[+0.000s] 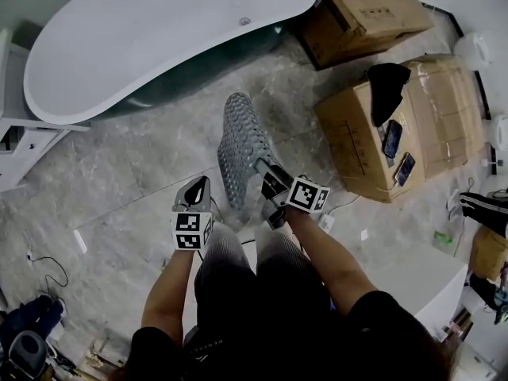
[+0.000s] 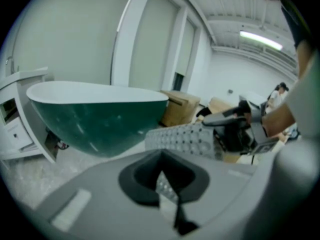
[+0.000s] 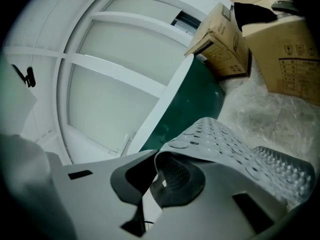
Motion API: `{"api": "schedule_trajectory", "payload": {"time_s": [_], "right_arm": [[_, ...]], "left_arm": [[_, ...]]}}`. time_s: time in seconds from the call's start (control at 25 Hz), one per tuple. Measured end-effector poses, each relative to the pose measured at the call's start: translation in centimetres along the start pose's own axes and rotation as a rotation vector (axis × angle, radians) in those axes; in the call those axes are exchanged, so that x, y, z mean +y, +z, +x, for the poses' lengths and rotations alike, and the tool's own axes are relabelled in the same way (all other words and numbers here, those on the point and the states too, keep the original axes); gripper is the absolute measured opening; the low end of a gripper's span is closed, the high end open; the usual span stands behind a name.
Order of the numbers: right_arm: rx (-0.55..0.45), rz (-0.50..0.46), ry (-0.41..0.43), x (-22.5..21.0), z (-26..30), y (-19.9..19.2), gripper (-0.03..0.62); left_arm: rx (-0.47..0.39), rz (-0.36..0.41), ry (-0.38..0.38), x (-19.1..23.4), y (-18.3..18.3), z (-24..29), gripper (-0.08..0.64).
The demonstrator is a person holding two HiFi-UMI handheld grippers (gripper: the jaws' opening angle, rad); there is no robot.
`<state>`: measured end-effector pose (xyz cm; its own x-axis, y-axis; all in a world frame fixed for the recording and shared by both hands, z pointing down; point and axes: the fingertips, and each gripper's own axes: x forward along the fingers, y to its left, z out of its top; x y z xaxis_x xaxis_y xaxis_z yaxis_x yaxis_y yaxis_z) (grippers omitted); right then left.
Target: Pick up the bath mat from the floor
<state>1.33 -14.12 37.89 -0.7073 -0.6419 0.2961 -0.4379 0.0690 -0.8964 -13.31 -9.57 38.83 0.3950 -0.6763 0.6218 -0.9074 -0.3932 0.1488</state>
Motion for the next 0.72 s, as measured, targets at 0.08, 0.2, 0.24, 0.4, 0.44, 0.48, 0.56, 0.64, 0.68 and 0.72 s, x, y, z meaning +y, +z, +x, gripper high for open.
{"api": "schedule_trajectory", "payload": {"time_s": [0.08,0.2,0.24,0.4,0.44,0.48,0.56,0.64,0.68,0.72], "right_arm": [[0.014,-0.017,0.024,1.7,-0.9,0.1,0.017],[0.030,-0.036,0.047,3.9,-2.3,0.2,0.017],[0.032,-0.039,0.050,4.6,-2.7,0.4,0.017],[0.020,-0.046,0.067,7.2,-4.3,1.0,0.017],[0.021,-0.049,0.072,7.9,-4.6,1.0,0.017],[0.023,-0.056,0.078,8.5,-4.9,0.9,0.017],[0.031,-0.079,0.089,9.6,-5.4,0.8,0.017],[0.038,-0.109,0.099,10.6,-5.8,0.9,0.017],[0.042,-0.123,0.105,11.1,-6.0,0.9,0.017],[0.045,-0.135,0.112,11.6,-6.2,0.9,0.017]], "left_arm": [[-0.010,-0.012,0.004,-0.2,0.4,-1.2,0.006],[-0.029,-0.057,0.024,-0.1,1.5,-3.2,0.006],[-0.041,-0.074,0.032,-0.1,2.2,-3.7,0.006],[-0.102,-0.116,0.035,-0.5,5.0,-6.2,0.006],[-0.112,-0.119,0.031,-0.8,5.6,-6.9,0.006],[-0.120,-0.125,0.027,-1.0,6.0,-7.5,0.006],[-0.131,-0.156,0.021,-1.2,6.7,-8.5,0.006],[-0.146,-0.205,0.016,-1.4,7.5,-9.1,0.006],[-0.156,-0.224,0.012,-1.5,8.0,-9.5,0.006],[-0.167,-0.233,0.005,-1.6,8.5,-9.8,0.006]]}}
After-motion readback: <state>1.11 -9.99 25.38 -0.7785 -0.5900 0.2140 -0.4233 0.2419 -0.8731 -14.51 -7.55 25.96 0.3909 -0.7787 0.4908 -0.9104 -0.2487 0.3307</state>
